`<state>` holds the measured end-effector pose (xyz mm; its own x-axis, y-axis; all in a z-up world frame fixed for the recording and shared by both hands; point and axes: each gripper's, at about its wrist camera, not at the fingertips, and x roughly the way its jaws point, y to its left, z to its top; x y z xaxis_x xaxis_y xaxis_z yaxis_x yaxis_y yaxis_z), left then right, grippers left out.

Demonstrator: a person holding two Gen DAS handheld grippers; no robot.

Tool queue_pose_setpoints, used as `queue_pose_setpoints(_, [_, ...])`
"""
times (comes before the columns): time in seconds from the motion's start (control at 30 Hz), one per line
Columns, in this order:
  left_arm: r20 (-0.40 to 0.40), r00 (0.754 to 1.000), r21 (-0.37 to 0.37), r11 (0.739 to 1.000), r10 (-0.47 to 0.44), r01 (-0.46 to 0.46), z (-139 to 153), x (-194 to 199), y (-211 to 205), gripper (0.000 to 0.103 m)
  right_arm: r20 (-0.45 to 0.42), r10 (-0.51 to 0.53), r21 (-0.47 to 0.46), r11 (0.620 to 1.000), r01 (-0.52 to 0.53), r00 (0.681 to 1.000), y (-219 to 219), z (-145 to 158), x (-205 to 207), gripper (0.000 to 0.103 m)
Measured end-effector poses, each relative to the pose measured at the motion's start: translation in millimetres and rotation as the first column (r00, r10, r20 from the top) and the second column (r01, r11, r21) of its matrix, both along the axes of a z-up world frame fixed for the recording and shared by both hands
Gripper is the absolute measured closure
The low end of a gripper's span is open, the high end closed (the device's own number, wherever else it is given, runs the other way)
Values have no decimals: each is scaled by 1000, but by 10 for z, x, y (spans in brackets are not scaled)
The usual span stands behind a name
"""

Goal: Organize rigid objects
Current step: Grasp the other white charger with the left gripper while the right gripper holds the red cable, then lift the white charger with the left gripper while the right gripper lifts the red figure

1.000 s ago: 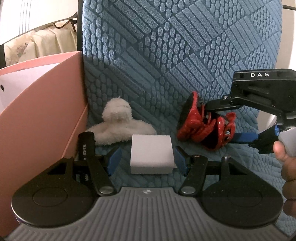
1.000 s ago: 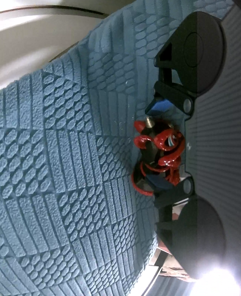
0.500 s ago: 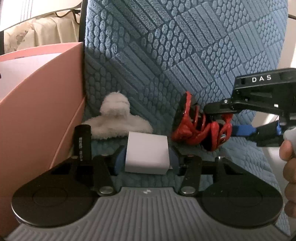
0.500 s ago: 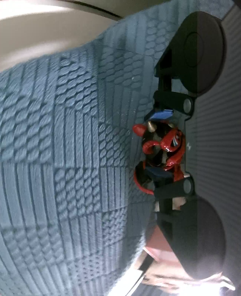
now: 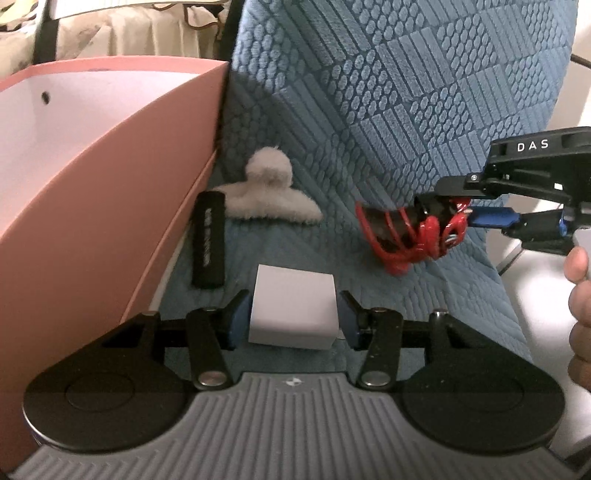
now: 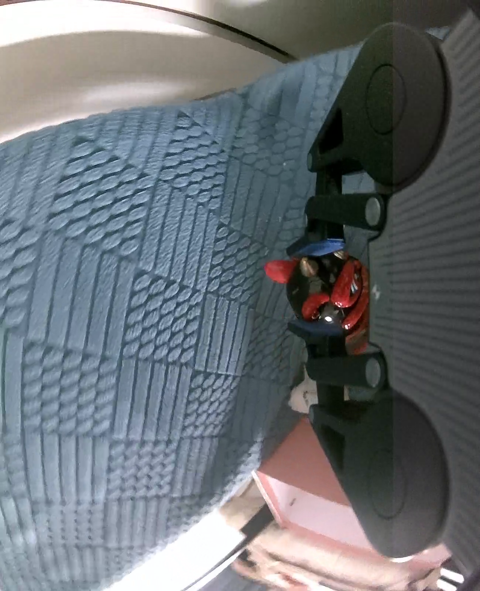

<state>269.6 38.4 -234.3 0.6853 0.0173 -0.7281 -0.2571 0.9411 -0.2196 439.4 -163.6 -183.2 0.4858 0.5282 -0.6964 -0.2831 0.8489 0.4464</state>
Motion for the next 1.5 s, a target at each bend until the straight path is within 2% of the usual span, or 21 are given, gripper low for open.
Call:
queue_pose_setpoints(0.13, [2, 1000, 10, 1000, -3, 3, 23, -113, -24, 47, 25, 34, -40, 999, -33, 999, -40, -10, -130, 64])
queue_pose_setpoints(0.27, [14, 1000, 3, 1000, -12, 12, 82, -191, -52, 47, 85, 79, -124, 990, -68, 993, -20, 57, -363, 64])
queue_pose_setpoints(0.43, [15, 999, 6, 999, -33, 33, 126, -305, -87, 47, 60, 96, -138, 987, -87, 994, -89, 79, -582, 64])
queue_pose_setpoints(0.7, [15, 999, 9, 999, -43, 43, 125, -499, -67, 47, 87, 93, -208, 975, -73, 992, -206, 143, -971, 64])
queue_pose_setpoints(0.9, [-1, 999, -7, 999, -51, 51, 87, -608, -68, 47, 167, 120, -297, 953, -66, 979, -190, 267, -1266, 64])
queue_pose_setpoints(1.2, [-7, 998, -10, 998, -62, 62, 111, -684, -64, 47, 172, 149, -338, 937, -84, 974, -198, 247, -1635, 64])
queue_pose_setpoints(1.3, [-8, 998, -10, 998, -58, 58, 106, -707, -54, 46, 171, 148, -286, 953, -94, 974, -220, 267, -1644, 65])
queue_pose_setpoints(1.4, [-10, 998, -9, 998, -57, 57, 105, -725, -51, 46, 175, 130, -252, 964, -84, 976, -252, 288, -1666, 61])
queue_pose_setpoints(1.47, [-9, 998, -9, 998, -55, 55, 112, -734, -45, 47, 153, 132, -238, 967, -93, 979, -265, 266, -1676, 52])
queue_pose_setpoints(1.5, [-8, 998, -9, 998, -55, 55, 116, -735, -43, 46, 139, 124, -228, 970, -90, 983, -273, 252, -1673, 42])
